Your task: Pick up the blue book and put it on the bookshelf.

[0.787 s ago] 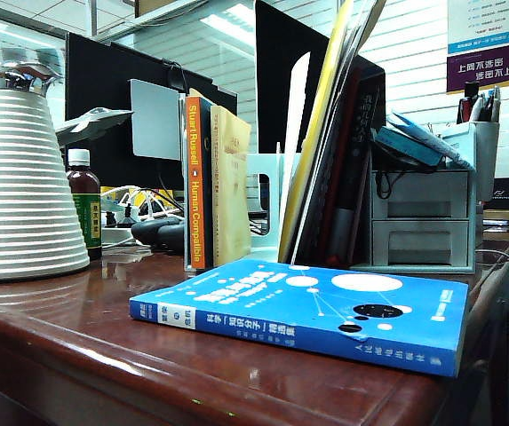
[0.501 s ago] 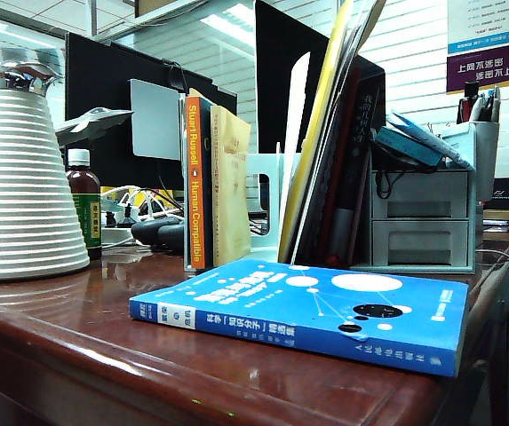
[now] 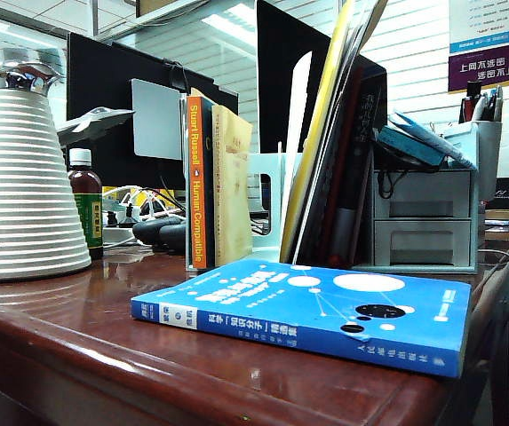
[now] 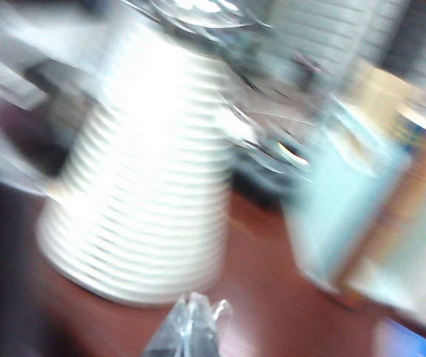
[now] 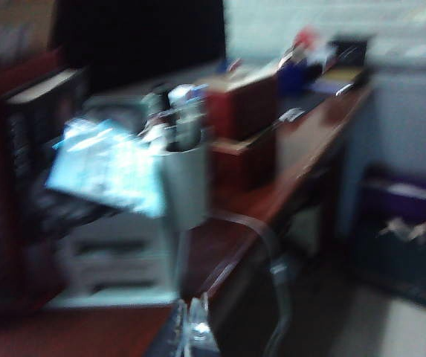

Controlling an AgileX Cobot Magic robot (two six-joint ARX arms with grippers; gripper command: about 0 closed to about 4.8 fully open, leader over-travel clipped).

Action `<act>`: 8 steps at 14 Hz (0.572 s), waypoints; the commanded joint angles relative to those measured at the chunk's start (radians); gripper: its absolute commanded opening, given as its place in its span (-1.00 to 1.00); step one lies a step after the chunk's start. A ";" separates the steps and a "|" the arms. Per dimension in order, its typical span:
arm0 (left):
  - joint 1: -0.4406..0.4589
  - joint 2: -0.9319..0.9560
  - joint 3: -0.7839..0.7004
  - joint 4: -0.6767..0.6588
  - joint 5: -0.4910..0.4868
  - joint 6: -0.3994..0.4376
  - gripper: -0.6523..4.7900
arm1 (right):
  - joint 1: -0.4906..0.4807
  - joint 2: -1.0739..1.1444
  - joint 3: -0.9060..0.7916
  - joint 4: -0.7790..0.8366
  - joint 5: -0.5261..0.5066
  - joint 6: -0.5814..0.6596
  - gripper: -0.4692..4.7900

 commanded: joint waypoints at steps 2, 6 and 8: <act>-0.071 0.351 0.066 0.208 0.298 -0.283 -0.78 | 0.002 0.361 0.230 -0.039 -0.134 -0.008 -0.85; -0.176 0.722 0.097 0.354 0.509 -0.522 -0.78 | 0.003 0.622 0.317 -0.022 -0.347 -0.007 -0.85; -0.227 0.855 0.122 0.372 0.600 -0.534 -0.73 | 0.003 0.732 0.321 0.050 -0.417 -0.007 -0.85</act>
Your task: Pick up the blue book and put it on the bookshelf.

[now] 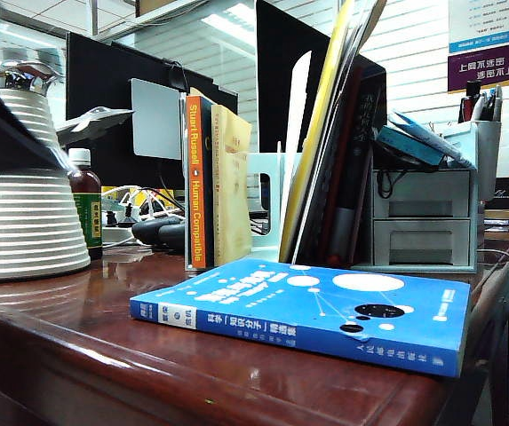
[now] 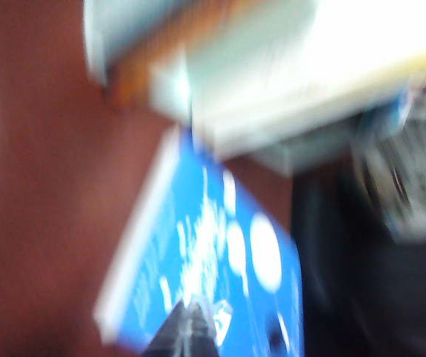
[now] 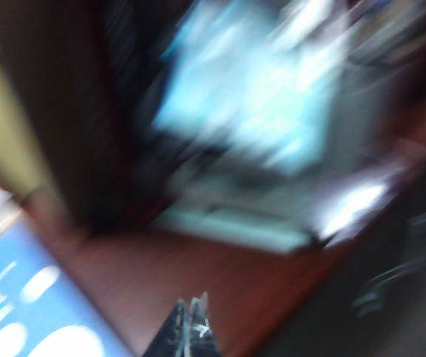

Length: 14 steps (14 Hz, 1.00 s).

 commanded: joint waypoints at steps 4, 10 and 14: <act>-0.035 0.229 0.037 0.067 0.115 -0.184 1.00 | 0.007 0.277 0.014 0.154 -0.080 -0.002 -0.84; -0.035 0.290 0.037 0.046 0.101 -0.238 1.00 | 0.044 0.544 0.014 0.316 -0.089 0.002 -0.84; -0.041 0.326 0.037 0.041 0.099 -0.242 1.00 | 0.103 0.574 0.014 0.282 -0.148 0.002 -0.84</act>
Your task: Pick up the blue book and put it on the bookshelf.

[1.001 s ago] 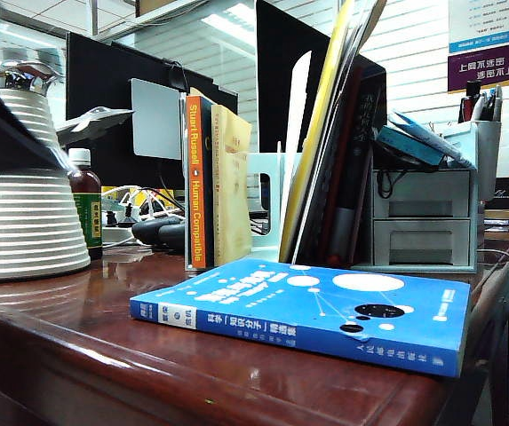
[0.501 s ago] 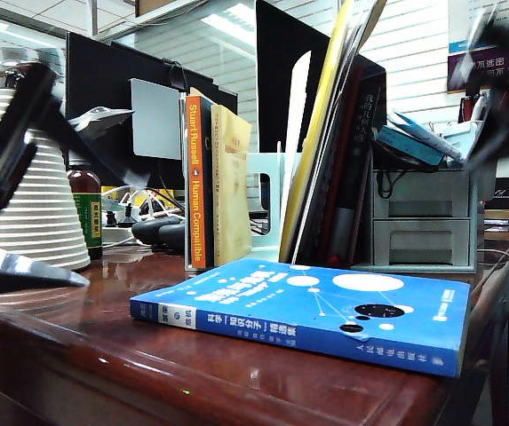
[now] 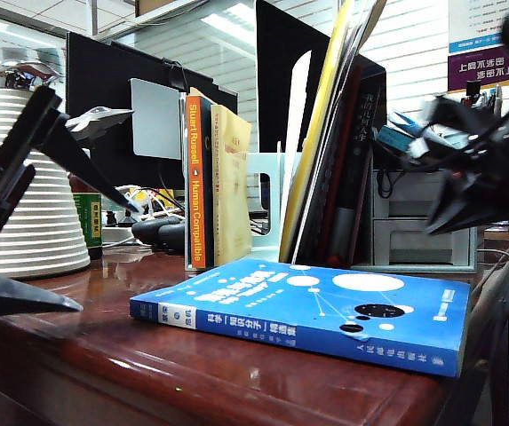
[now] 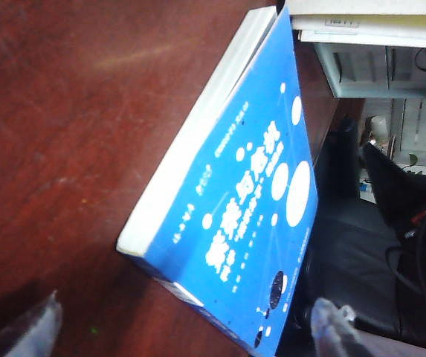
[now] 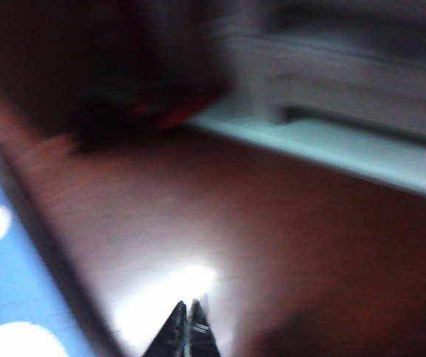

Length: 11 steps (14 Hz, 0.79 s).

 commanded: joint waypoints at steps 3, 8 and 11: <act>-0.070 0.049 0.012 0.010 -0.043 -0.003 1.00 | 0.012 -0.003 0.006 -0.117 -0.070 -0.005 -0.84; -0.191 0.193 0.117 -0.010 -0.099 -0.027 1.00 | 0.012 -0.001 0.006 -0.201 -0.106 -0.012 -0.84; -0.195 0.272 0.172 -0.009 -0.089 -0.044 1.00 | 0.019 0.008 0.006 -0.243 -0.205 -0.012 -0.84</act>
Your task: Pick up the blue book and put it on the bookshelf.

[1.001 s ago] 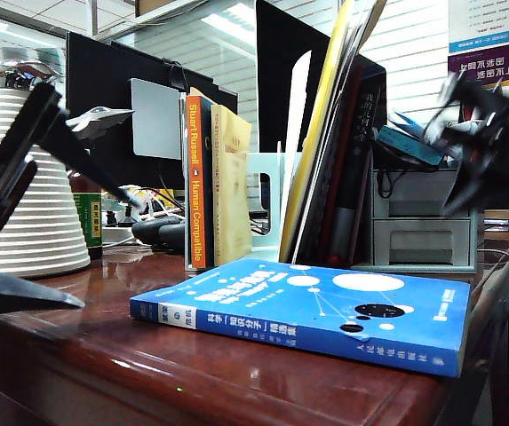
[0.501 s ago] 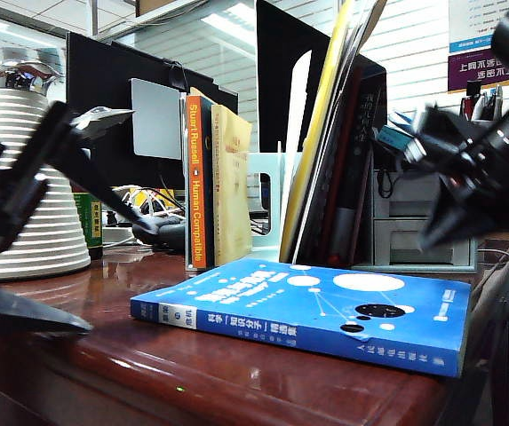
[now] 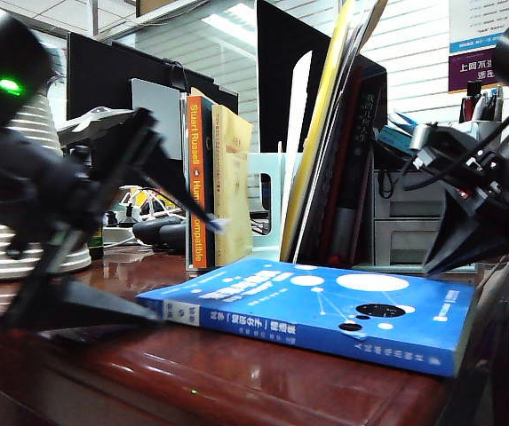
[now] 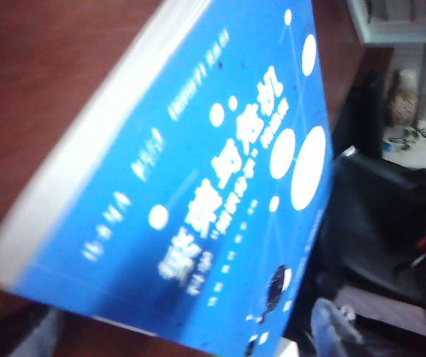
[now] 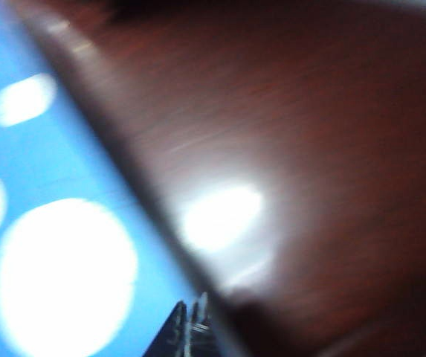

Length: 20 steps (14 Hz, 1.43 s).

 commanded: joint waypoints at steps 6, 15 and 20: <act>-0.002 0.045 0.030 0.069 -0.015 0.004 1.00 | 0.019 0.025 0.006 -0.029 -0.209 -0.026 -0.84; -0.002 0.045 0.031 -0.051 0.040 -0.006 1.00 | 0.019 0.019 0.006 0.084 0.187 -0.051 -0.84; -0.002 0.045 0.031 -0.121 0.052 -0.027 1.00 | 0.019 0.089 0.006 0.026 -0.027 -0.050 -0.84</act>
